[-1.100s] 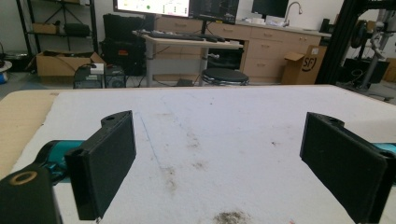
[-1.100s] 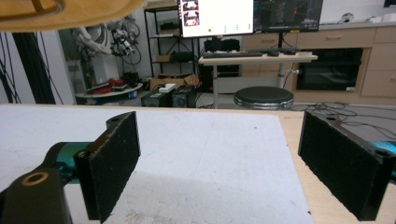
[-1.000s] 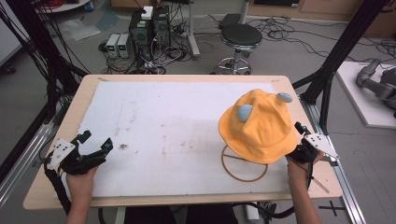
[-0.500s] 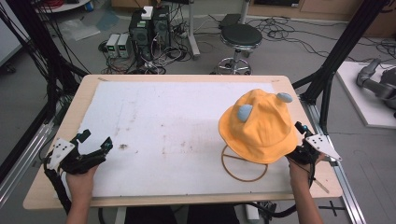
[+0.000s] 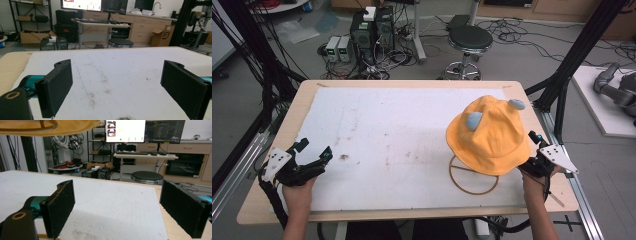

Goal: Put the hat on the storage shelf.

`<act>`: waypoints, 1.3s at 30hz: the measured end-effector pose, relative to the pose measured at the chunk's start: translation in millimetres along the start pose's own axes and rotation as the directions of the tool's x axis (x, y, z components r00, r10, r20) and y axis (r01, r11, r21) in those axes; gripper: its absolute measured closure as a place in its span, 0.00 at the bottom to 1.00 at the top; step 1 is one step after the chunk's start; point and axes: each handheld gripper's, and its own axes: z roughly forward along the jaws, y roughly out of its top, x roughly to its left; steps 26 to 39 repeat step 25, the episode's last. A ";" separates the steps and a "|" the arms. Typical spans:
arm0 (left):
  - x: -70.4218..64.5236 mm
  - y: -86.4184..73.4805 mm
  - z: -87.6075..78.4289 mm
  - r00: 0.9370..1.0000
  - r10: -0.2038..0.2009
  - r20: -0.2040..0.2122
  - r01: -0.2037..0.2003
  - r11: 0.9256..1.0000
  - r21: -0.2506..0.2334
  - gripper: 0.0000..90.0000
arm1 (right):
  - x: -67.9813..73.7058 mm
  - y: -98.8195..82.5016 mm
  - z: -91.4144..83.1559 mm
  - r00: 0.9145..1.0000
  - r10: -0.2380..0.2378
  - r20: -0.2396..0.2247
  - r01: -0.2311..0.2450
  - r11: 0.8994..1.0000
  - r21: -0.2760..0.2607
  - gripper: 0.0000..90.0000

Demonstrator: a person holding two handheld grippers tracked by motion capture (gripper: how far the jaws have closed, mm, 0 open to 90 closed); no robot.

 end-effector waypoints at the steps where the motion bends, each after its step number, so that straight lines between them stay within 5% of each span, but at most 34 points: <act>1: 0.2 0.5 -0.2 1.000 0.001 0.000 -0.001 1.000 -0.002 0.12 | -0.1 0.0 -0.2 1.000 -0.007 -0.005 0.007 1.000 -0.001 0.14; 39: 0.3 6.1 -3.3 1.000 0.028 -0.013 -0.028 1.000 -0.010 0.12 | 0.9 0.8 -1.9 1.000 -0.015 -0.016 0.015 1.000 -0.003 0.14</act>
